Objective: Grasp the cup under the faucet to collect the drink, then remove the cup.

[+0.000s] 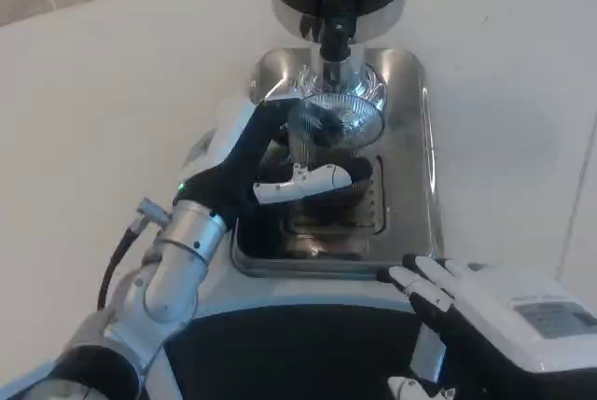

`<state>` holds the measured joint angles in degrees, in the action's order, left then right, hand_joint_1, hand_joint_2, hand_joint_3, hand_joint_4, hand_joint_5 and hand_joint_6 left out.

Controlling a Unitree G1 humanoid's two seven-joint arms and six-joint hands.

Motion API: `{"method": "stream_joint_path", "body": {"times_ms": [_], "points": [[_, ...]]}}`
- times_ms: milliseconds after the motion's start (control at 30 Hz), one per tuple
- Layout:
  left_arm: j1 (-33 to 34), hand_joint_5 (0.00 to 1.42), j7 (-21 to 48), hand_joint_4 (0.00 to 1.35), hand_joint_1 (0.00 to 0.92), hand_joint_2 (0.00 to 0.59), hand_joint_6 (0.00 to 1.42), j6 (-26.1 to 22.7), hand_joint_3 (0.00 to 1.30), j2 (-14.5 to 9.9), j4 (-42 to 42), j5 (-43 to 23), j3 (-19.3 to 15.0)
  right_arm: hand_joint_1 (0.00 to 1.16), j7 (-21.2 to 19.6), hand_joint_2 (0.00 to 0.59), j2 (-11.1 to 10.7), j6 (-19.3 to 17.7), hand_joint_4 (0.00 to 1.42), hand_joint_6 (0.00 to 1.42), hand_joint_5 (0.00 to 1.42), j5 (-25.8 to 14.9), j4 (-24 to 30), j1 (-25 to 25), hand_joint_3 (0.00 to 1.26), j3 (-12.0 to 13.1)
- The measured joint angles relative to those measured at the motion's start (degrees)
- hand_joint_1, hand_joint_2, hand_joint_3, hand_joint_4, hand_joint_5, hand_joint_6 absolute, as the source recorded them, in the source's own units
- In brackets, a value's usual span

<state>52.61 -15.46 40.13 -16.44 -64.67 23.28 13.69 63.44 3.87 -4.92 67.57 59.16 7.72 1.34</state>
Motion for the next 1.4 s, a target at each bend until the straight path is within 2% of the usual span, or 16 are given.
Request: {"method": "stream_joint_path", "body": {"times_ms": [267, 433, 567, 967, 1100, 1267, 1400], "points": [[-2.43, 1.30, -4.55, 1.06, 0.527, 0.086, 1.23, 0.57, 0.97, 0.01, 1.66, 1.14, 0.42, 0.35, -1.44, 0.517, -0.07, 0.00, 0.00, 0.00, 0.00, 0.18, 0.00, 1.17, 0.08, 0.04], [-4.69, 1.34, -5.01, 1.13, 0.566, 0.045, 1.32, 1.75, 0.99, -0.85, 3.59, 1.17, 0.07, 0.36, -1.65, 0.515, -0.12, 0.00, 0.00, 0.00, 0.00, -0.49, 0.00, 1.46, 0.09, 0.64], [-6.57, 1.37, -4.85, 1.16, 0.573, 0.030, 1.36, 2.69, 1.01, -1.78, 5.10, 1.10, -0.81, 0.35, -1.78, 0.512, -0.14, 0.14, 0.00, 0.00, 0.00, -0.60, 0.00, 1.35, 0.09, 1.03], [-13.84, 1.38, -1.05, 1.18, 0.580, 0.012, 1.40, 6.19, 1.00, -7.27, 11.17, -0.58, -5.01, 0.31, -1.88, 0.510, -0.97, 2.69, 0.00, 0.00, 0.00, -1.13, 0.00, -0.72, 0.08, 1.08], [-15.94, 1.39, 1.19, 1.18, 0.582, 0.008, 1.40, 7.62, 1.00, -8.86, 12.87, -2.51, -7.24, 0.28, -3.27, 0.502, -1.34, 3.11, 0.00, 0.00, 0.00, -1.06, 0.00, -0.80, 0.05, 0.86], [-17.89, 1.37, 3.62, 1.18, 0.583, 0.003, 1.41, 8.88, 1.00, -10.53, 15.44, -4.70, -9.81, 0.25, -4.15, 0.511, -2.72, 3.42, 0.00, 0.00, 0.00, -0.43, -0.01, -1.12, 0.04, 0.64], [-21.90, 1.39, 7.11, 1.19, 0.588, 0.000, 1.42, 10.25, 1.00, -12.18, 19.78, -7.39, -11.96, 0.24, -4.58, 0.510, -4.76, 4.47, 0.00, 0.00, 0.00, 0.27, -0.44, -2.49, 0.04, 0.26]]}}
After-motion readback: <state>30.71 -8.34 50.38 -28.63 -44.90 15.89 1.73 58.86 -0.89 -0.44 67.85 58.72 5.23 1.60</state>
